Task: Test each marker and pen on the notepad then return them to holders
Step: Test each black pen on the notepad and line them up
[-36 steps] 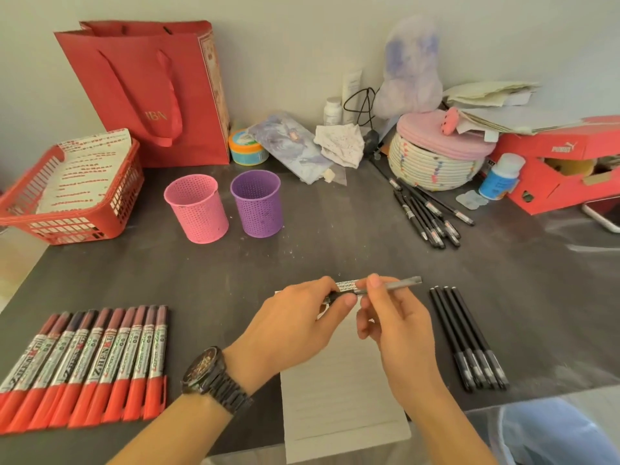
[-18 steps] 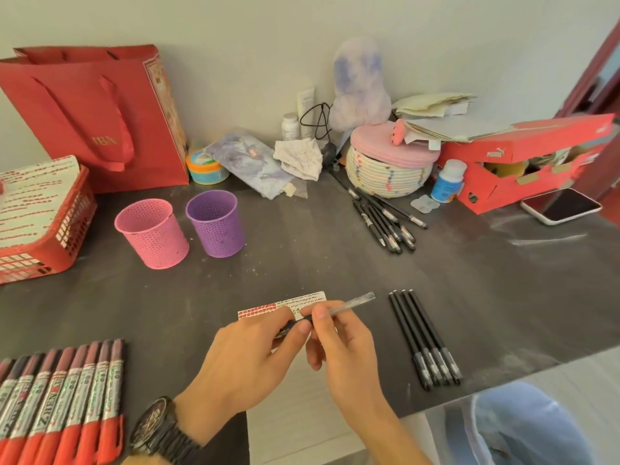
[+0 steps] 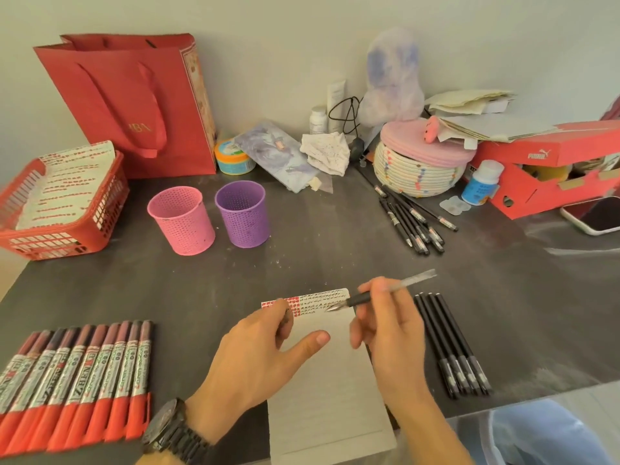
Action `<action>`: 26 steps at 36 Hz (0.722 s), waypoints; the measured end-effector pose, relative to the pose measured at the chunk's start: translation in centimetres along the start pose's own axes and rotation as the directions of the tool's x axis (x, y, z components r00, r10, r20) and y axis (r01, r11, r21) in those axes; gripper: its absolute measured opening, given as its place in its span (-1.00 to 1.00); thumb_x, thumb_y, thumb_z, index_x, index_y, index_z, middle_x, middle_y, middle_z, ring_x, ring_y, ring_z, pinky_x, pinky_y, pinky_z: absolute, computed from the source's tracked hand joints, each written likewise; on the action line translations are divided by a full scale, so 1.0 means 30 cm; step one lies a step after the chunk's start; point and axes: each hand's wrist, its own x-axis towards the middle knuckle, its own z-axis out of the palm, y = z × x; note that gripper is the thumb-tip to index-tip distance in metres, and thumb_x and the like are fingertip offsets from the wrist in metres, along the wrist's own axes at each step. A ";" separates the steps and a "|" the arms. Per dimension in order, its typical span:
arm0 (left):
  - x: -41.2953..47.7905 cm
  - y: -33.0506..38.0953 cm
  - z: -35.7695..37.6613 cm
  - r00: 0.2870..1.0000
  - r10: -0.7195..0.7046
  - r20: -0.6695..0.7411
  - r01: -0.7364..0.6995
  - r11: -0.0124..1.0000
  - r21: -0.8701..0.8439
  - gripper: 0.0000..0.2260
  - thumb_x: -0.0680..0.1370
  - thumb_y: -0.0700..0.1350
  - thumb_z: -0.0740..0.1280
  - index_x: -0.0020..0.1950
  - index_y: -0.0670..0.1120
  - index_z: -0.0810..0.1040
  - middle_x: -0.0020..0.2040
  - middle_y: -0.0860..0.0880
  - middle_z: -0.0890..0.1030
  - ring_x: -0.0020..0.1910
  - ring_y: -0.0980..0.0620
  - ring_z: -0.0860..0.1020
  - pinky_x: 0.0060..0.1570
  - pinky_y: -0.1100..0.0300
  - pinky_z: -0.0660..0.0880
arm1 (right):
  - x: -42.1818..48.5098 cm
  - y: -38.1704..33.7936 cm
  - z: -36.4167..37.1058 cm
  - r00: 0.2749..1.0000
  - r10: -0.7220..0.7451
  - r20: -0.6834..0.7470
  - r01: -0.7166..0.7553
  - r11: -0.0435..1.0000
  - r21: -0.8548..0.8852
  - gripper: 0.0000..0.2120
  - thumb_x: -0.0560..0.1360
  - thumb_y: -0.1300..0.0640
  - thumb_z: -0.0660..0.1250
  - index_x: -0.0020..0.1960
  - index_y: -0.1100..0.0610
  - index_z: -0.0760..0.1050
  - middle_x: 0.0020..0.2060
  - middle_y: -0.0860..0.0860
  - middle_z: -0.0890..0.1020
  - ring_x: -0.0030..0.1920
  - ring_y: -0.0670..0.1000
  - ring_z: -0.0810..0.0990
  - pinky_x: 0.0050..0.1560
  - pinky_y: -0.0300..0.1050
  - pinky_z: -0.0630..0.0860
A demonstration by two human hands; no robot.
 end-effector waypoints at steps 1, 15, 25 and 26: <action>-0.001 -0.014 0.005 1.000 -0.022 -0.009 0.022 1.000 -0.013 -0.51 0.33 0.63 0.08 -0.18 0.23 0.28 -0.23 0.24 0.50 -0.19 0.25 0.46 -0.42 0.30 0.39 | 0.016 -0.004 -0.011 1.000 0.009 -0.011 -0.009 1.000 -0.004 -0.73 0.62 -0.14 0.26 -0.08 0.04 0.55 -0.37 0.02 0.53 -0.50 0.06 0.48 -0.48 -0.17 0.43; 0.020 -0.070 0.067 0.996 -0.090 -0.013 0.090 0.995 0.051 -0.69 0.43 0.36 0.28 -0.02 0.26 0.25 0.05 0.36 0.41 0.01 0.29 0.36 -0.12 0.48 0.29 | 0.204 0.069 0.040 0.972 0.194 0.132 -0.139 0.929 -0.343 -0.82 0.59 0.08 0.37 -0.18 0.02 0.64 -0.34 0.13 0.70 -0.37 0.07 0.68 -0.36 -0.14 0.61; 0.031 -0.080 0.078 0.996 -0.080 -0.045 0.082 0.996 0.028 -0.61 0.41 0.30 0.36 -0.12 0.18 0.17 0.07 0.32 0.48 0.02 0.27 0.37 -0.03 0.47 0.25 | 0.192 0.158 0.033 0.995 0.012 0.103 0.054 0.788 -0.613 -0.69 0.49 -0.05 0.46 -0.37 0.00 0.49 -0.56 -0.05 0.59 -0.50 -0.16 0.54 -0.35 -0.40 0.44; 0.033 -0.081 0.078 0.996 -0.081 -0.043 0.082 0.996 0.026 -0.60 0.40 0.30 0.36 -0.13 0.17 0.17 0.08 0.32 0.48 0.02 0.27 0.37 -0.03 0.46 0.25 | 0.193 0.160 0.033 0.995 0.011 0.098 0.052 0.789 -0.612 -0.70 0.50 -0.02 0.46 -0.37 0.00 0.49 -0.56 -0.05 0.59 -0.50 -0.16 0.53 -0.36 -0.40 0.43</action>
